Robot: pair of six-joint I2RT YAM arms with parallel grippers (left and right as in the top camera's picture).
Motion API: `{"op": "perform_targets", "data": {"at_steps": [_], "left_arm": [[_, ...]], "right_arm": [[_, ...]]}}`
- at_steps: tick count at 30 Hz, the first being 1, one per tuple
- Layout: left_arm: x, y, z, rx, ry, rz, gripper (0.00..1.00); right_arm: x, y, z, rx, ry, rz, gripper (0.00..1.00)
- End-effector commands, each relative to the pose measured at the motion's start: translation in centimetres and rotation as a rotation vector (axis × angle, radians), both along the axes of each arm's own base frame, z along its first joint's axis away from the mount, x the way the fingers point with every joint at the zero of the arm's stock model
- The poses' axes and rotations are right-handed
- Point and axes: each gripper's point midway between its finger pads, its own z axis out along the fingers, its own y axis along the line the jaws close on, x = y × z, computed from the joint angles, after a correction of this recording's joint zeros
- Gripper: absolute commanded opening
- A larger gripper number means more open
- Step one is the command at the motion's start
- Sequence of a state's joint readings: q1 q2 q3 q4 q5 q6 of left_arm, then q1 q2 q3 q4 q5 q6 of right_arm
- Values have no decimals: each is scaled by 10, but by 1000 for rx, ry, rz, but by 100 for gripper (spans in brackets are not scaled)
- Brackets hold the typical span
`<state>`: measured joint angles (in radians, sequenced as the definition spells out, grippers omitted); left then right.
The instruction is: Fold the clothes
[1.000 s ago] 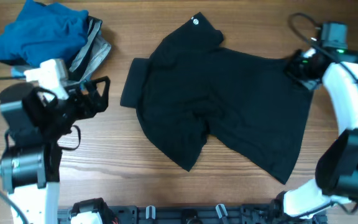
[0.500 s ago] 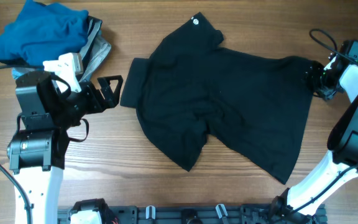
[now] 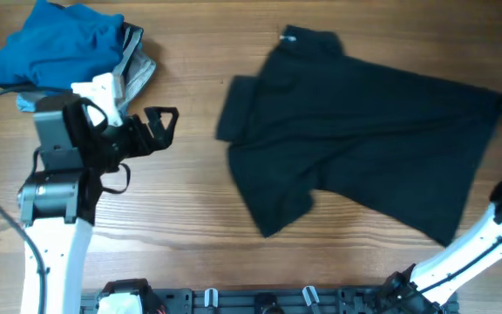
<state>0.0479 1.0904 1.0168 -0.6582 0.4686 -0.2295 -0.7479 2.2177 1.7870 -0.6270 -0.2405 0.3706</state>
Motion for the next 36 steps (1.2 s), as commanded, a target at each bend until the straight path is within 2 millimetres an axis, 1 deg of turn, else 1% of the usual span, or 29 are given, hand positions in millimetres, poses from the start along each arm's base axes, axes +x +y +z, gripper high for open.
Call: {"op": "perform_targets", "data": {"at_steps": [1,2,4,5,6,8,9,10,11,12,13,14,15,16,17,18,19,20,22,23,24,25,27,28,29,31,33,34,36], "left_arm": [[6,-26,-20,42,48,-110,97],[7,-34,-30,63,69,-144,96],[9,-49,-50,99,120,-183,95],[8,-60,-60,124,133,-236,93],[6,-70,-68,144,142,-283,88],[4,-89,-91,205,175,-359,78],[3,-96,-104,238,197,-383,70],[1,-103,-118,278,227,-401,59],[-2,-110,-132,312,253,-422,51],[-5,-117,-144,335,274,-444,47],[-7,-123,-153,348,290,-462,47],[-10,-134,-167,363,309,-495,64],[-12,-146,-183,373,326,-528,67],[-13,-151,-189,377,328,-542,65],[-14,-161,-206,392,337,-567,48],[-15,-163,-215,408,346,-572,38],[-16,-163,-223,431,359,-573,33],[-17,-161,-232,458,376,-571,29],[-20,-156,-244,488,406,-564,20],[-20,-150,-250,517,424,-553,11],[-22,-140,-256,562,451,-533,4],[-22,-131,-259,599,470,-504,4],[-19,-97,-262,720,516,-364,4],[-12,-68,-259,808,535,-219,4],[-8,-48,-255,864,543,-118,4],[-5,-10,-248,941,569,32,4],[-10,19,-248,940,644,94,4],[-12,28,-249,920,676,109,4],[-17,35,-252,863,729,122,4]], "right_arm": [[15,9,56,85,-182,62,56],[16,18,65,113,-205,84,59],[18,37,78,162,-231,130,59],[19,50,85,176,-242,176,59],[21,62,91,185,-247,217,58],[21,89,101,194,-231,288,57],[20,103,106,192,-219,327,57],[19,120,111,192,-201,376,57],[17,138,115,189,-183,432,57],[14,153,118,189,-166,477,57],[12,163,119,196,-149,502,57],[7,181,119,213,-117,536,57],[4,198,117,233,-82,567,57],[1,211,115,244,-58,603,58],[-1,224,111,245,-33,646,60],[-3,230,108,238,-7,665,60],[-6,235,104,230,23,678,61],[-9,240,101,221,58,688,61],[-13,250,97,213,107,705,62],[-16,256,95,215,130,715,62],[-19,262,93,220,151,728,63],[-21,267,92,222,169,734,63],[-28,275,87,210,229,747,65],[-31,278,83,205,256,746,70],[-34,279,79,200,283,736,76],[-41,278,64,173,355,703,82],[-49,278,47,186,409,656,83],[-53,279,39,201,423,637,83],[-61,281,21,227,449,610,79]]}}
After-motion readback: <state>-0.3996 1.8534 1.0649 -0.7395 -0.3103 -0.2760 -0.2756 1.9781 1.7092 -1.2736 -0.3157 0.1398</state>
